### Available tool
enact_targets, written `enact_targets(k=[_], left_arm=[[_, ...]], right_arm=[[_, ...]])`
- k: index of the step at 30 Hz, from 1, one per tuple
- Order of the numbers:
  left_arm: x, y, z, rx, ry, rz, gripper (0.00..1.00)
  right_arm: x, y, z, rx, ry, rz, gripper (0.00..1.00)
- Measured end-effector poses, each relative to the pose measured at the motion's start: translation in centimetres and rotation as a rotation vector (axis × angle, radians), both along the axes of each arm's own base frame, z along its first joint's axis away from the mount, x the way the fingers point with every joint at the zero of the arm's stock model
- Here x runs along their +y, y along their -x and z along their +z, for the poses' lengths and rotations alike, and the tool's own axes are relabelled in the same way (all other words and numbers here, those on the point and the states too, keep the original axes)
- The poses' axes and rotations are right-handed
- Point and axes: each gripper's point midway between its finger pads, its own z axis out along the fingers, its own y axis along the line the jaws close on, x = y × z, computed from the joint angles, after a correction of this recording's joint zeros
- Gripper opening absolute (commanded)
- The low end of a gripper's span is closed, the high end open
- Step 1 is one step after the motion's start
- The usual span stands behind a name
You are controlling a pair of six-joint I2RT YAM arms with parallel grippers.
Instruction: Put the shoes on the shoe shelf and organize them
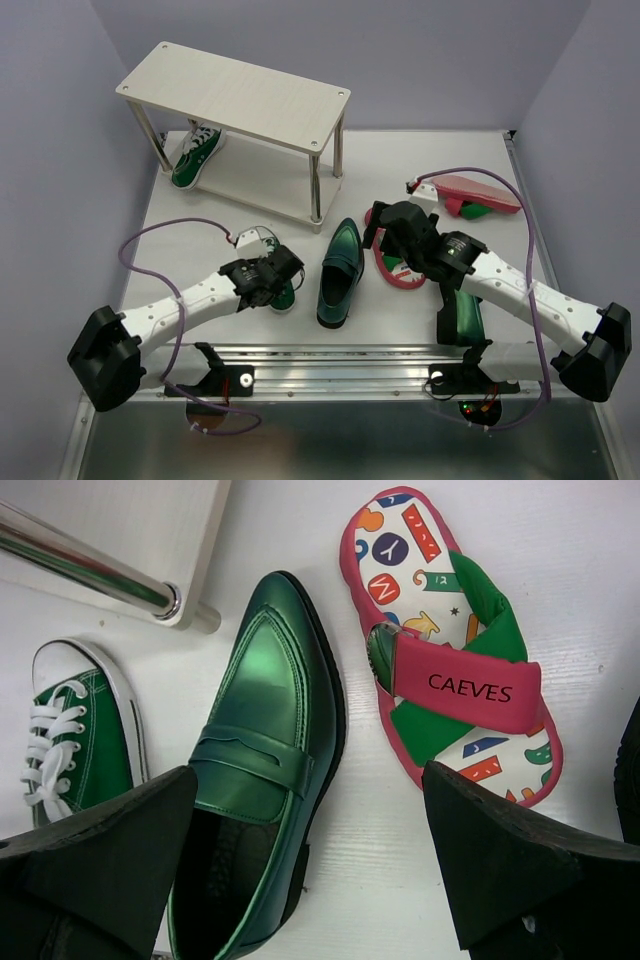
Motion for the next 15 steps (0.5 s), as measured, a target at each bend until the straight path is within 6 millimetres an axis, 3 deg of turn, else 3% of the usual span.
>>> enact_targets(k=[8, 9, 11, 13, 15], left_arm=[[4.2, -2.5, 3.6, -0.11, -0.067, -0.013, 0.03], [4.6, -2.7, 3.6, -0.109, -0.077, -0.014, 0.3], [5.4, -3.1, 3.4, -0.091, -0.104, -0.018, 0.59], [5.6, -3.5, 3.0, -0.074, -0.116, -0.009, 0.71], [5.2, -3.8, 2.7, -0.053, -0.123, -0.024, 0.77]], right_arm=[[0.2, -0.2, -0.7, 0.013, 0.015, 0.002, 1.0], [0.2, -0.2, -0.7, 0.015, 0.017, 0.002, 1.0], [0.3, -0.2, -0.8, 0.017, 0.019, 0.002, 1.0], [0.3, -0.2, -0.8, 0.017, 0.018, 0.003, 1.0], [0.3, -0.2, -0.8, 0.017, 0.018, 0.003, 1.0]])
